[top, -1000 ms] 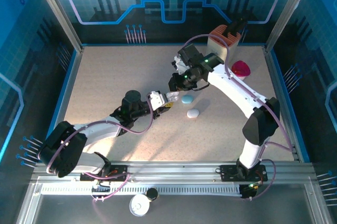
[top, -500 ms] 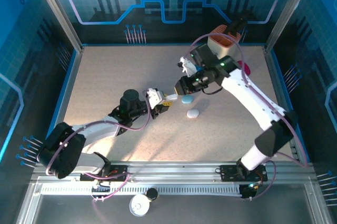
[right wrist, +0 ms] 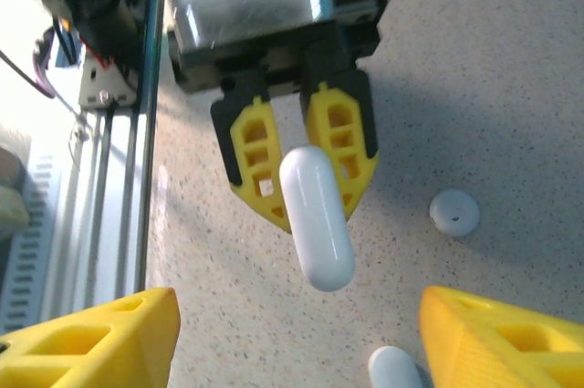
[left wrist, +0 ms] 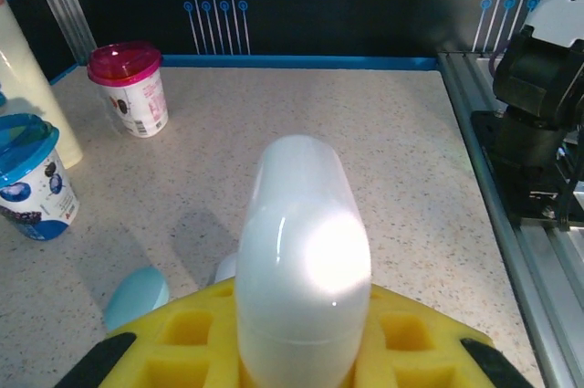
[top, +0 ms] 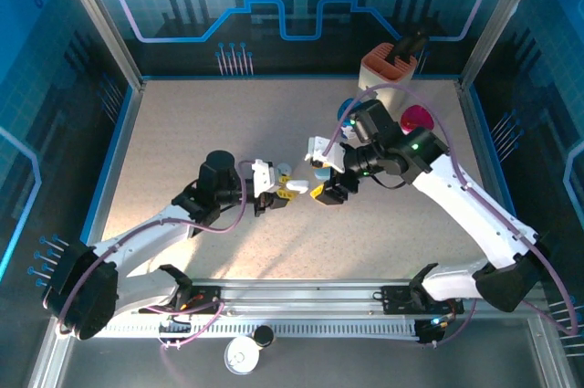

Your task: Insert the wireless bluetooth earbuds into the charging case

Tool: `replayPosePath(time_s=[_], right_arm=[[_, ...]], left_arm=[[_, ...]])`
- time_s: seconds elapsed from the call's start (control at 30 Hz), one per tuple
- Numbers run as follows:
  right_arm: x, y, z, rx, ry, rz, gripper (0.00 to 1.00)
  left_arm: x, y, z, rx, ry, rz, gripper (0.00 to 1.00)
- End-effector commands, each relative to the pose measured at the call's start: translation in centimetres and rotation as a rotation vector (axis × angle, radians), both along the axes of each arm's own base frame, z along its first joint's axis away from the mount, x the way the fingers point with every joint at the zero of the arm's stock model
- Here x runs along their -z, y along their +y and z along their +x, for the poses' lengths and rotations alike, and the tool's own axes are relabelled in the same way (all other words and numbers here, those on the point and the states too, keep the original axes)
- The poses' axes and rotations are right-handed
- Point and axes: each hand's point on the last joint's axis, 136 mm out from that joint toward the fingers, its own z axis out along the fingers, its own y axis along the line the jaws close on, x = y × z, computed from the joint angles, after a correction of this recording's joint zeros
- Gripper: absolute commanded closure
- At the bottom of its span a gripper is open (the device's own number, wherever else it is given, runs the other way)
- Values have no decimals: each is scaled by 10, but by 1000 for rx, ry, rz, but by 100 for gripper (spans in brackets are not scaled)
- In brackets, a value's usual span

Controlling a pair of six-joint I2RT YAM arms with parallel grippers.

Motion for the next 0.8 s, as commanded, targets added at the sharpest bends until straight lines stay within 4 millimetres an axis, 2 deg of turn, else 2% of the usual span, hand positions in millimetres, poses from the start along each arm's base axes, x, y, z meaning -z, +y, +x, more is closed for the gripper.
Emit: replayPosePath(time_s=[0.0, 0.1, 0.37, 0.5, 0.6, 0.77], right_arm=[[16, 8, 2, -100, -83, -57, 30], [23, 16, 2, -117, -70, -66, 31], [46, 27, 3, -144, -32, -104, 47], [50, 25, 4, -143, -33, -124, 61], [49, 23, 4, -139, -33, -125, 80], [52, 19, 7, -107, -37, -139, 82]], left_arm=[[-14, -4, -8, 65, -15, -13, 81], [-17, -5, -7, 66, -19, -16, 81], [-17, -5, -7, 70, -16, -18, 81], [-16, -5, -7, 69, -13, -16, 81], [-16, -5, -6, 66, -13, -16, 81], [-17, -6, -4, 61, -18, -21, 77]])
